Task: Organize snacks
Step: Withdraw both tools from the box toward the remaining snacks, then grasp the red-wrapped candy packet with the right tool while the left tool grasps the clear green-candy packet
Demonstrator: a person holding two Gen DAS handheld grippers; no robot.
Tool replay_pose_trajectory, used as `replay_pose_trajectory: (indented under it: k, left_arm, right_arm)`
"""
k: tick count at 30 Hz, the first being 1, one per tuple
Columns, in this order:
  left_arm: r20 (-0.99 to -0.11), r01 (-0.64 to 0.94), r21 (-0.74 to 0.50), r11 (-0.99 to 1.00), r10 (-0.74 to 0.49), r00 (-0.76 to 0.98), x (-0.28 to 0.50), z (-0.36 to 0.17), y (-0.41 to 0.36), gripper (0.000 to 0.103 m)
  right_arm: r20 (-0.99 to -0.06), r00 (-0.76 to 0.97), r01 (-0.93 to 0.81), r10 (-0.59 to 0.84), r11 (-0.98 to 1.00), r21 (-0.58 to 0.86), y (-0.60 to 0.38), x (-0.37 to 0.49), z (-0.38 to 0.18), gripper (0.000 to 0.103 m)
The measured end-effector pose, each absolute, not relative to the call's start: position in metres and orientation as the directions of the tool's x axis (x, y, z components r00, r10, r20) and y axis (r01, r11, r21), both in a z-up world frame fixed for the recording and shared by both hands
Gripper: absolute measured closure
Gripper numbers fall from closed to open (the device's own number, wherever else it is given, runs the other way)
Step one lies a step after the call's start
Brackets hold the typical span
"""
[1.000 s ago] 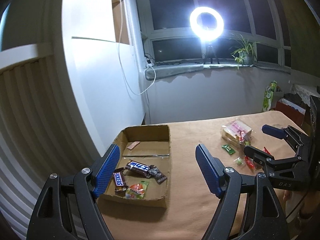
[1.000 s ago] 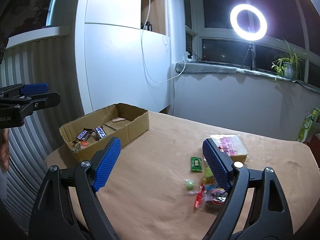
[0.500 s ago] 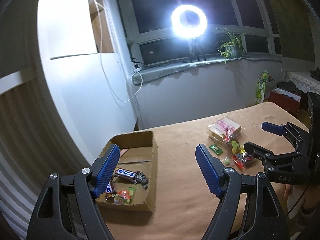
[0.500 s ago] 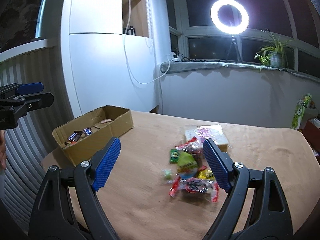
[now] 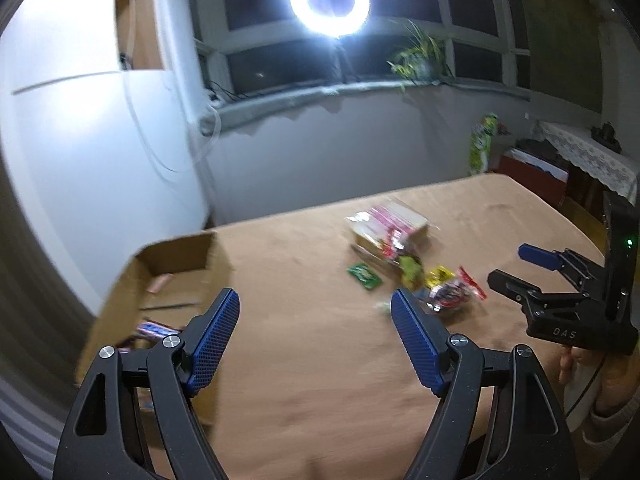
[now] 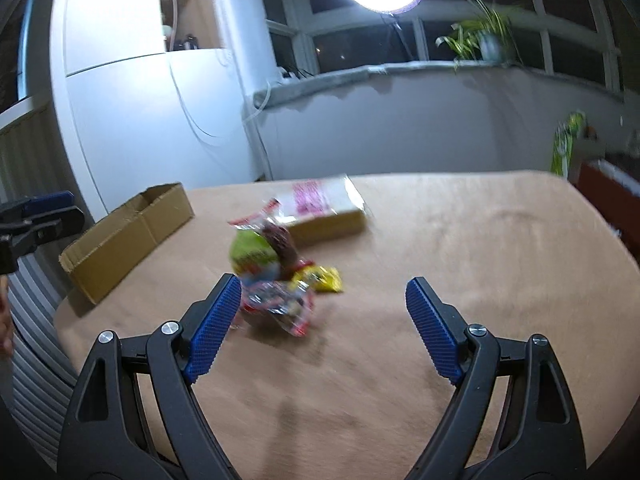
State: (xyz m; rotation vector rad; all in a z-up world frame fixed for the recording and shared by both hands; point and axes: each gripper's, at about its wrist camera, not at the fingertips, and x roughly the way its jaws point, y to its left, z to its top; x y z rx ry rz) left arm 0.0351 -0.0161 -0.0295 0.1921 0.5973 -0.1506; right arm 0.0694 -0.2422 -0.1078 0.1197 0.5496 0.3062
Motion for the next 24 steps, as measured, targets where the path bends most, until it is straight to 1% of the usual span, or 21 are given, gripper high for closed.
replay_pose_trajectory:
  k: [5, 10, 13, 15, 16, 17, 18, 19, 20, 22, 24]
  left_arm:
    - [-0.631, 0.262, 0.082, 0.961, -0.153, 0.76, 0.056, -0.056, -0.035, 0.025]
    - [-0.695, 0.26, 0.049, 0.964, -0.155, 0.703, 0.076, -0.088, -0.038, 0.025]
    - [-0.705, 0.268, 0.026, 0.963, -0.172, 0.688, 0.083, -0.098, -0.032, 0.025]
    - [-0.715, 0.281, 0.01, 0.96, -0.19, 0.673, 0.091, -0.104, -0.03, 0.025]
    - [-0.715, 0.287, -0.002, 0.958, -0.202, 0.669, 0.098, -0.106, -0.029, 0.025]
    - [-0.716, 0.294, -0.018, 0.956, -0.218, 0.663, 0.103, -0.107, -0.029, 0.028]
    - [-0.72, 0.301, -0.036, 0.953, -0.234, 0.653, 0.109, -0.109, -0.03, 0.03]
    - [-0.727, 0.313, -0.062, 0.948, -0.258, 0.636, 0.116, -0.112, -0.031, 0.031]
    - [-0.73, 0.326, -0.078, 0.942, -0.276, 0.625, 0.119, -0.114, -0.032, 0.031]
    - [-0.737, 0.365, -0.094, 0.926, -0.311, 0.599, 0.124, -0.118, -0.039, 0.037]
    - [-0.742, 0.397, -0.085, 0.914, -0.324, 0.587, 0.126, -0.121, -0.047, 0.041]
  right_arm:
    - [-0.513, 0.779, -0.279, 0.36, 0.932, 0.23, -0.239, 0.077, -0.117, 0.016]
    - [-0.568, 0.732, -0.314, 0.376, 0.926, 0.209, -0.216, 0.092, -0.125, 0.016]
    - [-0.597, 0.711, -0.324, 0.373, 0.926, 0.193, -0.203, 0.101, -0.125, 0.016]
    - [-0.643, 0.678, -0.322, 0.357, 0.93, 0.177, -0.192, 0.114, -0.128, 0.016]
    - [-0.652, 0.67, -0.321, 0.356, 0.93, 0.177, -0.191, 0.117, -0.13, 0.016]
    - [-0.658, 0.657, -0.327, 0.367, 0.926, 0.189, -0.19, 0.121, -0.131, 0.017]
    - [-0.658, 0.652, -0.331, 0.376, 0.922, 0.2, -0.191, 0.122, -0.132, 0.022]
    - [-0.653, 0.646, -0.34, 0.395, 0.915, 0.217, -0.192, 0.122, -0.132, 0.039]
    - [-0.652, 0.637, -0.351, 0.41, 0.908, 0.228, -0.193, 0.121, -0.133, 0.046]
    - [-0.65, 0.64, -0.361, 0.411, 0.907, 0.218, -0.195, 0.117, -0.133, 0.048]
    - [-0.641, 0.648, -0.355, 0.41, 0.908, 0.221, -0.202, 0.113, -0.133, 0.051]
